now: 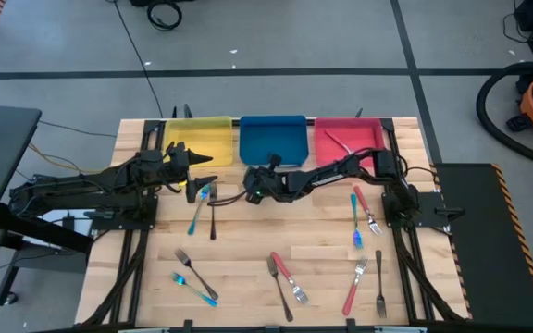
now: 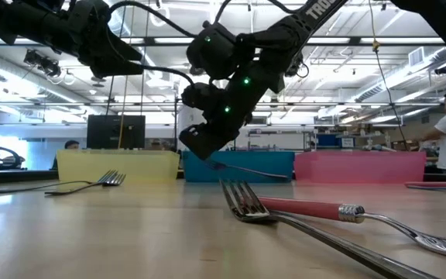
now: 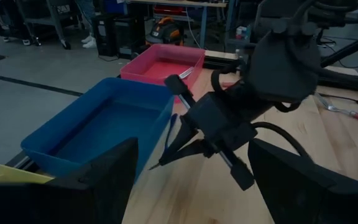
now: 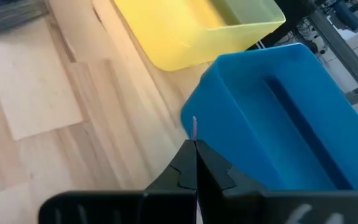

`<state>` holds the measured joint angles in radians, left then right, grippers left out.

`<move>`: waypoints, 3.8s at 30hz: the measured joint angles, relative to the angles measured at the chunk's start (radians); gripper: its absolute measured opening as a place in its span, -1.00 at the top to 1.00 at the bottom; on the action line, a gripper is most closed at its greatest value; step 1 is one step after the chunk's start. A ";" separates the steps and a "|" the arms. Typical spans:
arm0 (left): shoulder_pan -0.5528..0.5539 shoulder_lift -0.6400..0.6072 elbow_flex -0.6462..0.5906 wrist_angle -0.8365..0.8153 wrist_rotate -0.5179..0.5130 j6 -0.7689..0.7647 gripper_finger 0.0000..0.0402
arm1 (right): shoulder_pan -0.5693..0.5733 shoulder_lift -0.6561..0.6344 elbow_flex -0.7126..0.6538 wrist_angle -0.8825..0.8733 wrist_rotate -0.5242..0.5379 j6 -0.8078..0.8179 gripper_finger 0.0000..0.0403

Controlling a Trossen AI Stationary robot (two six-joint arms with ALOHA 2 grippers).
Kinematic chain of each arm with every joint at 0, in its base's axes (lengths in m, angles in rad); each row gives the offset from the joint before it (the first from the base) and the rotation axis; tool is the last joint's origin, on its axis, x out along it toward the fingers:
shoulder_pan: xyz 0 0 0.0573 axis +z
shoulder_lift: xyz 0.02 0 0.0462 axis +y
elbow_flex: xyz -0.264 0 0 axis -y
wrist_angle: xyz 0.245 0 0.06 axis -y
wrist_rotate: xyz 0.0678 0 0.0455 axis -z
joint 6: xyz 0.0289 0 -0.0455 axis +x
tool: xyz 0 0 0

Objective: Sort silverware by color (type)
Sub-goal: Put the middle top blue fork into the blue bin, then put the top left blue fork into the blue bin

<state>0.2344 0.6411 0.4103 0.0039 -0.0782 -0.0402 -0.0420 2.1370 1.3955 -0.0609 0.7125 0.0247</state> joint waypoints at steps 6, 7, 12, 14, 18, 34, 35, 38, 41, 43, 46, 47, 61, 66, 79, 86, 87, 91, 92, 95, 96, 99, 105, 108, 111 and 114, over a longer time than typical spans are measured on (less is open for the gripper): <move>0.000 0.000 0.000 0.000 0.000 0.000 -0.53 | 0.020 -0.013 0.044 -0.095 0.009 0.032 1.00; 0.000 0.000 0.000 0.000 0.000 0.000 -0.53 | 0.024 -0.015 0.053 -0.109 0.017 0.031 1.00; 0.000 0.000 0.000 -0.001 0.000 0.000 -0.53 | 0.039 -0.022 0.108 -0.207 0.043 0.027 1.00; 0.000 0.000 0.000 0.000 0.000 0.000 -0.53 | 0.041 -0.030 0.131 -0.247 0.047 0.028 1.00; 0.000 0.000 0.000 0.000 0.000 0.000 -0.53 | 0.047 -0.041 0.182 -0.330 0.057 0.027 1.00; 0.000 0.000 0.001 0.001 -0.016 -0.007 -0.53 | -0.123 -0.044 0.269 -0.374 -0.088 -0.070 1.00; 0.000 0.000 0.001 0.001 -0.024 -0.007 -0.53 | -0.141 -0.044 0.269 -0.366 -0.113 -0.069 1.00; 0.000 0.000 0.001 -0.001 -0.034 -0.007 -0.53 | -0.191 -0.044 0.269 -0.359 -0.195 -0.069 1.00; 0.000 0.000 0.001 0.000 -0.037 -0.002 -0.53 | -0.232 -0.044 0.269 -0.359 -0.279 -0.069 1.00; 0.000 0.000 0.001 0.000 -0.051 -0.002 -0.53 | -0.254 -0.044 0.269 -0.359 -0.316 -0.070 1.00; 0.000 0.000 0.001 0.000 -0.071 0.000 -0.53 | -0.285 -0.044 0.269 -0.359 -0.368 -0.070 1.00; 0.000 0.000 0.001 0.000 -0.072 0.000 -0.53 | -0.297 -0.044 0.269 -0.359 -0.395 -0.071 0.99; -0.001 0.000 0.001 -0.003 -0.072 0.052 -0.53 | -0.367 -0.043 0.269 -0.359 -0.531 -0.080 0.78; -0.003 0.000 0.001 -0.027 -0.072 0.053 -0.53 | -0.372 -0.043 0.269 -0.359 -0.531 -0.095 0.73; -0.002 0.000 0.001 -0.015 -0.071 0.033 -0.53 | -0.333 -0.055 0.269 -0.347 -0.427 -0.171 0.68; -0.002 0.000 0.001 -0.003 -0.218 -0.013 -0.53 | -0.289 -0.131 0.269 -0.339 -0.362 -0.258 0.68; -0.002 0.000 0.001 -0.006 -0.228 -0.013 -0.53 | -0.283 -0.150 0.269 -0.339 -0.362 -0.261 0.68; -0.002 0.002 0.001 -0.022 -0.231 -0.015 -0.53 | -0.258 -0.236 0.270 -0.343 -0.363 -0.254 0.68; -0.002 0.003 0.001 -0.025 -0.232 -0.016 -0.53 | -0.253 -0.257 0.270 -0.346 -0.363 -0.254 0.68; -0.002 0.003 0.001 -0.039 -0.233 -0.018 -0.53 | -0.240 -0.328 0.270 -0.348 -0.363 -0.253 0.68; -0.002 0.006 0.001 -0.041 -0.233 -0.025 -0.53 | -0.236 -0.352 0.270 -0.348 -0.363 -0.253 0.68; -0.002 0.010 0.001 -0.044 -0.233 -0.079 -0.53 | -0.228 -0.417 0.270 -0.348 -0.369 -0.253 0.68; -0.002 0.009 0.001 -0.047 -0.233 -0.107 -0.53 | -0.226 -0.514 0.270 -0.359 -0.464 -0.253 0.68; -0.002 0.014 0.001 -0.052 -0.222 -0.113 -0.53 | -0.226 -0.549 0.270 -0.360 -0.493 -0.253 0.68; 0.005 0.013 0.002 -0.048 -0.204 -0.181 -0.53 | -0.226 -0.581 0.270 -0.360 -0.508 -0.253 0.68; 0.040 0.014 0.031 -0.091 -0.159 -0.313 -0.53 | -0.226 -0.607 0.270 -0.370 -0.535 -0.253 0.68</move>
<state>0.2745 0.6547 0.4415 -0.0871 -0.2370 -0.3534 -0.2684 1.5297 1.6657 -0.4304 0.1774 -0.2279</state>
